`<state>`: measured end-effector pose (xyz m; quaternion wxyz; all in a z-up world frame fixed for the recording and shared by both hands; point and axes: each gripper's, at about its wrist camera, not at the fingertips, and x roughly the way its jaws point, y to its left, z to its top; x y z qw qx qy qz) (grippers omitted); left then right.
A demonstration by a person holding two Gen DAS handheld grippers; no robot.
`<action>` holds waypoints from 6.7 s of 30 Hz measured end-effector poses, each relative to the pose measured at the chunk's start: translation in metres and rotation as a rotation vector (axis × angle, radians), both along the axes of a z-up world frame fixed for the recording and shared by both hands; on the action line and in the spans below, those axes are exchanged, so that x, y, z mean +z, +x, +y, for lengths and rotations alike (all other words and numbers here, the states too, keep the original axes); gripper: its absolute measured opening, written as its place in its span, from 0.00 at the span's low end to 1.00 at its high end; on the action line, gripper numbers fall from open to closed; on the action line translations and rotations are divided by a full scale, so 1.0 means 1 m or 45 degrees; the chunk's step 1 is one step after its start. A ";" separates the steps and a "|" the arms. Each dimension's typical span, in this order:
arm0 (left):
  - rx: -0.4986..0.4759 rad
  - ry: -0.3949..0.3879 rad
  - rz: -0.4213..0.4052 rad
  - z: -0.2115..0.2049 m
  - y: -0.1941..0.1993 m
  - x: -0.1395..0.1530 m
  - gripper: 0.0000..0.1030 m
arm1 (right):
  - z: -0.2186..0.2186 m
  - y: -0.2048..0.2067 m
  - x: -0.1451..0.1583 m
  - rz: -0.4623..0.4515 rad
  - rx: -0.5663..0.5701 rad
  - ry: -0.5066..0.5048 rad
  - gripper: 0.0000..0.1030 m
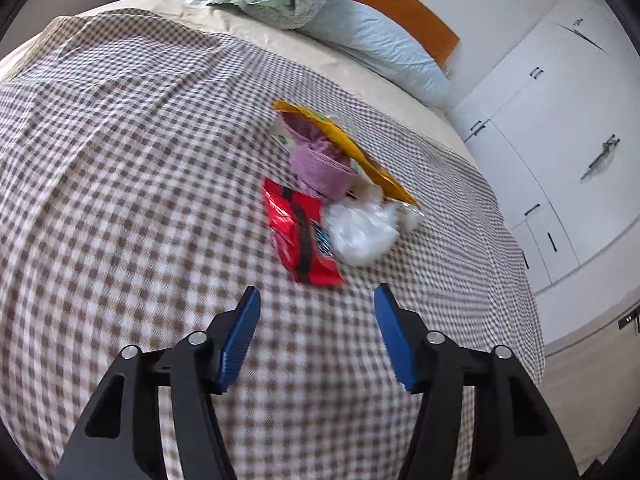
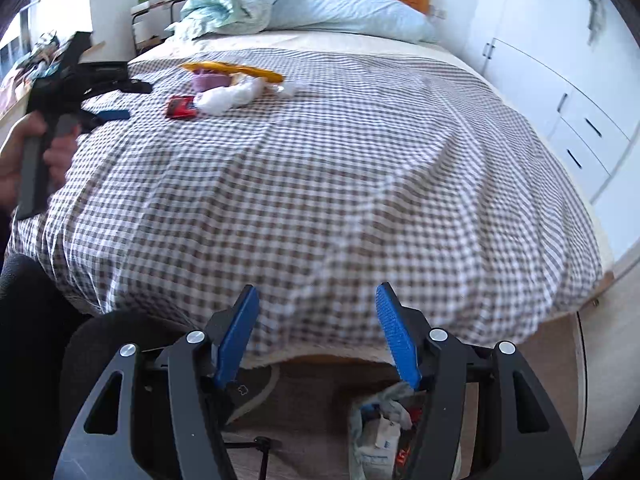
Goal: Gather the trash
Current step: 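Move both tools back over the bed toward the remaining trash, then grasp the red snack packet with the left tool while the right tool grasps the yellow bag, then carry the red packet and yellow bag to the trash bag and open both tools, then move both tools back over the bed toward the pink cloth and plastic bag, then grasp the pink cloth with the left tool while the right tool grasps the white plastic bag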
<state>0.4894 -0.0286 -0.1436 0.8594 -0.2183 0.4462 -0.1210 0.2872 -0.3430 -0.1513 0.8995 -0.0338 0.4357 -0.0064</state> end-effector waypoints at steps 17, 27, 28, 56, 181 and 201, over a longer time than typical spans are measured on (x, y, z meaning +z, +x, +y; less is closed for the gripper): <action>0.047 0.161 -0.012 0.007 0.041 0.001 0.00 | 0.032 0.075 -0.009 -0.014 0.069 0.049 0.57; 0.206 0.197 -0.146 0.062 0.028 0.016 0.00 | 0.091 0.218 0.020 -0.196 0.294 -0.254 0.57; 0.206 0.216 -0.156 0.062 0.028 0.016 0.00 | 0.103 0.234 0.020 -0.224 0.340 -0.327 0.57; 0.133 0.271 -0.308 0.030 0.012 0.041 0.00 | 0.110 0.255 0.106 -0.411 0.358 -0.441 0.02; -0.143 0.084 -0.134 -0.005 -0.028 0.068 0.69 | -0.031 -0.030 0.016 -0.085 -0.063 0.068 0.56; -0.144 0.130 0.152 -0.012 0.209 -0.004 0.10 | 0.042 0.140 0.034 -0.170 0.158 0.074 0.56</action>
